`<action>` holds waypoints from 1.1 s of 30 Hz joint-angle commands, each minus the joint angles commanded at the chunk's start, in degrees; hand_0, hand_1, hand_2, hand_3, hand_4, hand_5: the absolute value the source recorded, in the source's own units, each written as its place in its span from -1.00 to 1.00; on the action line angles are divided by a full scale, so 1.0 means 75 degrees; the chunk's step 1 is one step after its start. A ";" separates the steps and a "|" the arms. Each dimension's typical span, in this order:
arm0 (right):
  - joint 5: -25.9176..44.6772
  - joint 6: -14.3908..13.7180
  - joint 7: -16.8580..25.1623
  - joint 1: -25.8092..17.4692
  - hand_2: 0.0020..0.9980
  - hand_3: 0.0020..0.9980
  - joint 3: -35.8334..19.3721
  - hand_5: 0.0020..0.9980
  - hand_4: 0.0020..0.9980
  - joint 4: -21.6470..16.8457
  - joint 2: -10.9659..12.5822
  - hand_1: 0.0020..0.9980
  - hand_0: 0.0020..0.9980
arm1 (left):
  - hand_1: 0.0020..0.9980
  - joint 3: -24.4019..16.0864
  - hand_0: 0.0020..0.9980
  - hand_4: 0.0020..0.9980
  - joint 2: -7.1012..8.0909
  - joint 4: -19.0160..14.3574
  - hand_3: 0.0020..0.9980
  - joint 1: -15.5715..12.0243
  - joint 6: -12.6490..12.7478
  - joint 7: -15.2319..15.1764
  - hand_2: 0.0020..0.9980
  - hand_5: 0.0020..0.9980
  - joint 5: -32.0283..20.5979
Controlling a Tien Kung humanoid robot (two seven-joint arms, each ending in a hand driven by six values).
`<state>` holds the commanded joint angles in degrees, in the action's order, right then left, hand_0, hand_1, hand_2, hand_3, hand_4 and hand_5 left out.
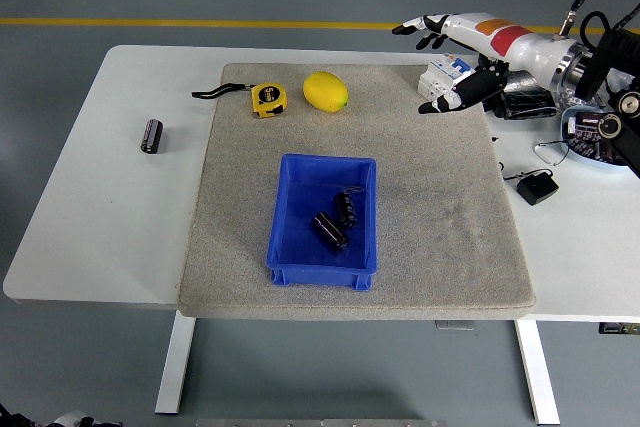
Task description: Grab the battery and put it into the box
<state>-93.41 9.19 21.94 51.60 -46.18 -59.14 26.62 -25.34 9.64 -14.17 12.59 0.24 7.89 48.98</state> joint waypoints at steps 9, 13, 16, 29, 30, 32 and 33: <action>0.2877 -0.0397 -0.0685 -0.2168 0.71 0.78 -0.1614 0.26 1.00 -0.1941 0.1387 0.61 0.61 | 0.40 0.0212 0.49 0.20 -0.0233 0.0061 0.13 -0.0141 0.0123 -0.0172 0.41 0.05 -0.0045; 0.4168 -0.0593 -0.0897 -0.3224 0.79 0.85 -0.2410 0.62 1.00 -0.2640 0.1627 0.70 0.71 | 0.41 0.0075 0.49 0.20 -0.0343 0.0062 0.13 -0.0175 0.0086 -0.0132 0.43 0.05 0.0280; 0.5151 -0.0579 -0.0970 -0.4078 0.79 0.85 -0.3118 0.62 1.00 -0.3043 0.1509 0.70 0.71 | 0.41 0.0065 0.49 0.20 -0.0371 0.0067 0.13 -0.0178 0.0117 -0.0144 0.43 0.05 0.0459; 0.5858 -0.0327 -0.1640 -0.7015 0.77 0.83 -0.5121 0.98 1.00 -0.3436 -0.0480 0.70 0.75 | 0.41 0.0033 0.50 0.21 -0.0348 0.0123 0.13 -0.0185 0.0256 -0.0140 0.45 0.06 0.0638; 0.5781 -0.0336 -0.1701 -0.7157 0.77 0.83 -0.5246 0.98 1.00 -0.3375 -0.0743 0.70 0.75 | 0.41 -0.0018 0.50 0.21 -0.0359 0.0120 0.13 -0.0203 0.0237 -0.0114 0.45 0.06 0.0717; 0.5590 -0.0382 -0.1755 -0.7403 0.77 0.83 -0.5496 0.98 1.00 -0.3325 -0.1264 0.70 0.75 | 0.41 -0.0101 0.50 0.21 -0.0372 0.0123 0.13 -0.0233 0.0203 -0.0081 0.45 0.06 0.0835; 0.5570 -0.0418 -0.1790 -0.7520 0.77 0.83 -0.5630 0.98 1.00 -0.3306 -0.1529 0.70 0.75 | 0.41 -0.0120 0.50 0.21 -0.0374 0.0129 0.13 -0.0254 0.0192 -0.0081 0.45 0.06 0.0861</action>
<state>-51.64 6.05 8.52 -4.80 -88.41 -83.94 15.15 -26.24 6.83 -13.20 10.68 1.68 7.28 55.43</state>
